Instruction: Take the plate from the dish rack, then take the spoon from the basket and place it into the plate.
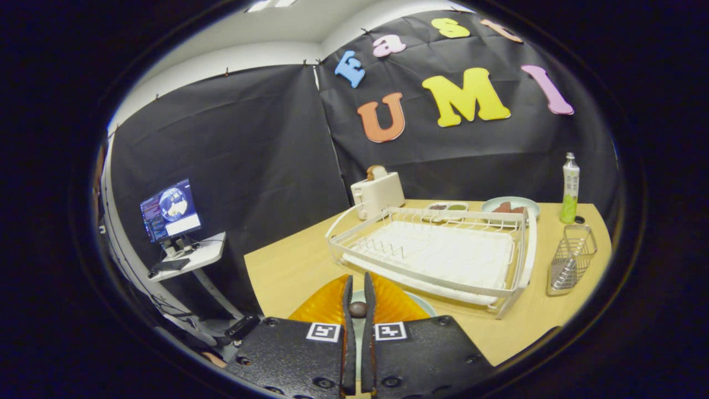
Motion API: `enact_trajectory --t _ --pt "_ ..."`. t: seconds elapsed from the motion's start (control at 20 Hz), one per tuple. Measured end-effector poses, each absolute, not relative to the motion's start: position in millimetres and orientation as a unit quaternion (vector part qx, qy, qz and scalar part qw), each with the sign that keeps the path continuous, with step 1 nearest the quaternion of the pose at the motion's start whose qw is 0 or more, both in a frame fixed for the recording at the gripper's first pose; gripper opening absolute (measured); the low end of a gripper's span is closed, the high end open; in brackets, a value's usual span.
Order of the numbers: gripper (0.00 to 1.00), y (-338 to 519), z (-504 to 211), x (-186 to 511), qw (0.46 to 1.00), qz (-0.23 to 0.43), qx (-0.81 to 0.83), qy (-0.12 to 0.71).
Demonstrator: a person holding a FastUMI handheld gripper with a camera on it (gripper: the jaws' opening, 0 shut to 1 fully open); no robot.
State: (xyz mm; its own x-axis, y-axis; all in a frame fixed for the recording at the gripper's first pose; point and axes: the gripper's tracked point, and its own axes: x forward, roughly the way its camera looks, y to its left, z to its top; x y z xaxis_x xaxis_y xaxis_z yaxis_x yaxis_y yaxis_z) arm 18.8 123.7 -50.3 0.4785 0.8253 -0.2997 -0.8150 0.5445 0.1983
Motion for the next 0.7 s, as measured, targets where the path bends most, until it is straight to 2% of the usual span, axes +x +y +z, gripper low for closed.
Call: enact_trajectory --t 0.25,0.4,0.45,0.6,0.7 --pt "0.09 125.8 -56.3 30.4 0.856 0.479 0.037 0.189" --pt "0.2 118.6 -53.4 45.7 0.874 0.45 0.033 0.181" --pt "0.27 116.6 -48.5 50.3 0.88 0.44 0.033 0.175" --pt "0.71 110.4 -43.1 59.9 0.897 0.411 0.036 0.159" --pt "0.82 103.1 -39.0 67.6 0.914 0.378 0.029 0.145"
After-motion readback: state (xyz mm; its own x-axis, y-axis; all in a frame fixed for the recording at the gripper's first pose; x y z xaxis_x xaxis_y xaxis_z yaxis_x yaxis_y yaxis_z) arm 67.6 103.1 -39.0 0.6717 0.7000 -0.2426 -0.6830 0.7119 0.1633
